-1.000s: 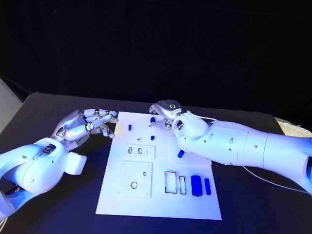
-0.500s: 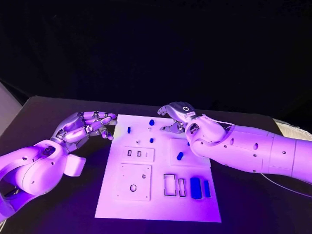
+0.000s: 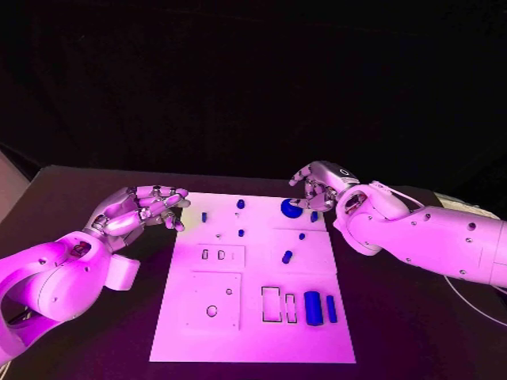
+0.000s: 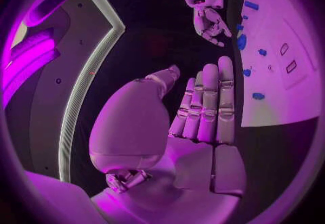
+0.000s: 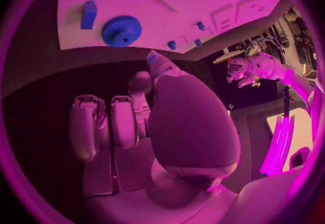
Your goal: Assemble the parts on the task board
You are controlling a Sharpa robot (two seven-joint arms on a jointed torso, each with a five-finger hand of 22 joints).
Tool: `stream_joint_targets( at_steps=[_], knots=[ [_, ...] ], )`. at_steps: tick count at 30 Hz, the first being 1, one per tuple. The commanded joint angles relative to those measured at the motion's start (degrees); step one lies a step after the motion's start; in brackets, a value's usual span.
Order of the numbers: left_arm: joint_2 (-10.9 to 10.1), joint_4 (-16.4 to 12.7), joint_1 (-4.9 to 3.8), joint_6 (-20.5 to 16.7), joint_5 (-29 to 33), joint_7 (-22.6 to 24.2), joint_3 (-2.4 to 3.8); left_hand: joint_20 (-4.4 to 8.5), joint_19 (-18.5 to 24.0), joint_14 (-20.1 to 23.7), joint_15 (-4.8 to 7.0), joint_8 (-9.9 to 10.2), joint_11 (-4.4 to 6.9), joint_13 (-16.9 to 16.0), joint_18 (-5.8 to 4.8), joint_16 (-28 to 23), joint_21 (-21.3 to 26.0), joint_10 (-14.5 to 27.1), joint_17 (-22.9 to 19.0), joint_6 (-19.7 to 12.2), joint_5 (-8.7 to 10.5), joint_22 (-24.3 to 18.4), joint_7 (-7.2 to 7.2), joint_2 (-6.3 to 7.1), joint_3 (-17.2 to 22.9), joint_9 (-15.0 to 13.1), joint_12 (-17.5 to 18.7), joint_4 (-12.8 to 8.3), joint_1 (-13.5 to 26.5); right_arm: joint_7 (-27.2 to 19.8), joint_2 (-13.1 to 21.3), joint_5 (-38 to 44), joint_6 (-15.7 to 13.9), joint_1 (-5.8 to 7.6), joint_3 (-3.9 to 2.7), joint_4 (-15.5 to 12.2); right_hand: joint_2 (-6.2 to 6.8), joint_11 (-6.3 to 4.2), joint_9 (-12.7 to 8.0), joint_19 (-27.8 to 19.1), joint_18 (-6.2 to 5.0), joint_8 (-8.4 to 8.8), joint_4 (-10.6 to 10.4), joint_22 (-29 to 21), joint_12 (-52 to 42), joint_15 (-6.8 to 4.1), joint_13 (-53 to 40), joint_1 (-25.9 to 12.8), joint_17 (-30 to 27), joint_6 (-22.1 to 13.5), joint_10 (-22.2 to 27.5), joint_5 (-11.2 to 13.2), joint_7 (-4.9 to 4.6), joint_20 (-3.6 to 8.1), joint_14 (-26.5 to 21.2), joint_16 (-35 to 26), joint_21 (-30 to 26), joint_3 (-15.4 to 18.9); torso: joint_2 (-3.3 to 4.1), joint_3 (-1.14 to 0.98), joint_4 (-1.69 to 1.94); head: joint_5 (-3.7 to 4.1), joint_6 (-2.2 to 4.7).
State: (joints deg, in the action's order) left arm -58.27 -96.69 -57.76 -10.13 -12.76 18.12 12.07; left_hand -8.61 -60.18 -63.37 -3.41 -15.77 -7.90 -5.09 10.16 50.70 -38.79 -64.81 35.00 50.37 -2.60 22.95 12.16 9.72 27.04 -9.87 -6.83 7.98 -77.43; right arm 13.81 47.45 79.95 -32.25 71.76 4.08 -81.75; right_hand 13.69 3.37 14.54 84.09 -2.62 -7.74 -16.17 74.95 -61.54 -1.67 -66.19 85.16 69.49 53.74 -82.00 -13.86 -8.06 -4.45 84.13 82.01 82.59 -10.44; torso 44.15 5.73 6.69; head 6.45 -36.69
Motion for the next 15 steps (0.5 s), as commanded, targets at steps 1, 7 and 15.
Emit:
stream_joint_targets(
  at_steps=[1,7,15],
  knots=[
    [0.2,0.0,0.11,1.3,-0.1,0.4,0.04,0.08,0.5,0.5,-0.01,0.2,0.04,-0.1,0.19,0.2,-0.3,0.3,0.1,-0.5,-0.23,0.1,-0.01,0.01,0.1,-0.1,-0.2,-0.4,-0.4,-0.2,0.1,-4.8,6.3,0.06,-0.06,0.7,-0.47,0.58,0.2,2.6,0.88,-0.93,-0.1,8.0,-22.2,1.1,-16.6,-0.9,7.7,-0.9,-3.2,-0.5,-0.8,-0.81,3.5,3.6,2.0,1.4,0.01,-0.16,-0.07,-0.03,-0.1],
    [0.4,0.1,0.24,1.4,-0.1,0.3,0.04,0.08,0.5,0.5,-0.01,0.2,0.04,-0.1,0.19,0.2,-0.3,0.3,0.1,-0.5,-0.23,0.1,-0.01,0.01,0.1,-0.1,-0.2,-0.4,-0.4,0.6,-0.7,-4.6,9.2,0.17,-0.08,2.5,-1.18,1.2,0.3,3.7,1.44,-2.36,-0.2,10.5,-28.0,1.9,-23.3,-1.3,17.3,-1.8,-7.5,-0.5,-1.36,-1.55,5.2,7.1,3.9,3.3,-0.01,0.11,0.12,0.17,-0.25],
    [0.4,0.1,0.31,1.5,-0.2,0.3,0.04,0.08,0.5,0.5,-0.01,0.2,0.04,-0.1,0.19,0.2,-0.3,0.3,0.1,-0.5,-0.23,0.1,-0.01,0.01,0.1,-0.1,-0.2,-0.4,-0.4,1.4,-2.7,-3.9,11.3,0.21,-0.07,4.5,-1.46,1.39,0.3,4.4,1.83,-2.67,-0.3,12.0,-28.5,2.1,-23.8,-1.7,19.0,-2.2,-8.0,-0.6,-1.52,-1.77,5.5,7.6,5.1,3.8,0.16,0.05,0.26,0.13,-0.58]
  ],
)
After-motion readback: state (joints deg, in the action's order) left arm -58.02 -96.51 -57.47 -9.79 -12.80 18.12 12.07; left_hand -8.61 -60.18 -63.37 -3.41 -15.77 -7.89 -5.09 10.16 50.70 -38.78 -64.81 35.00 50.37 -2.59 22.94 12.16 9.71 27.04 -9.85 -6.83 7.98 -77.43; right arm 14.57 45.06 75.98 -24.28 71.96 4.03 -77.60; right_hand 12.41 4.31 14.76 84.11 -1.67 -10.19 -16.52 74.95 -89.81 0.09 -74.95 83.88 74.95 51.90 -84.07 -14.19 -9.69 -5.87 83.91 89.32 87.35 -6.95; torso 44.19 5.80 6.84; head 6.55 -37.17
